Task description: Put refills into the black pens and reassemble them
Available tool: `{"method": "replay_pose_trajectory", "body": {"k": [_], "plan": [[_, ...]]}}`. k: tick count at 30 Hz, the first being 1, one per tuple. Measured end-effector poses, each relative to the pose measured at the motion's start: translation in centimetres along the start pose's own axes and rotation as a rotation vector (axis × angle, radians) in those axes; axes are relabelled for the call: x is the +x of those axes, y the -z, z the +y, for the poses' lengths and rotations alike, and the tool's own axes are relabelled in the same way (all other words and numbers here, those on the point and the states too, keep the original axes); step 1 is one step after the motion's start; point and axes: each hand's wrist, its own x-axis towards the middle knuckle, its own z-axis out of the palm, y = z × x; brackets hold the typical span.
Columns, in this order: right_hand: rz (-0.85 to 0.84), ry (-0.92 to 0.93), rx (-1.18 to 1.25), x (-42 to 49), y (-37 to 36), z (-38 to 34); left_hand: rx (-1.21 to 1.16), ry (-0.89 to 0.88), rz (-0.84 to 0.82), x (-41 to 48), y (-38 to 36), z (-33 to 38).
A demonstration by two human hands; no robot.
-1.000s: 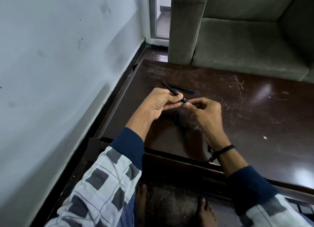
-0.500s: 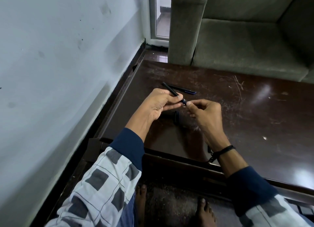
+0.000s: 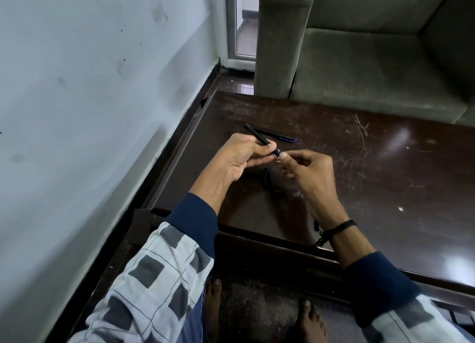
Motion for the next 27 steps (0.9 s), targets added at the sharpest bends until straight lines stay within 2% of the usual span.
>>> {"method": "replay_pose_trajectory", "body": {"k": [27], "plan": [[0.031,0.032,-0.062,0.04,-0.13,0.13,0.004,0.013,0.006,-0.09,-0.06,0.11]]}}
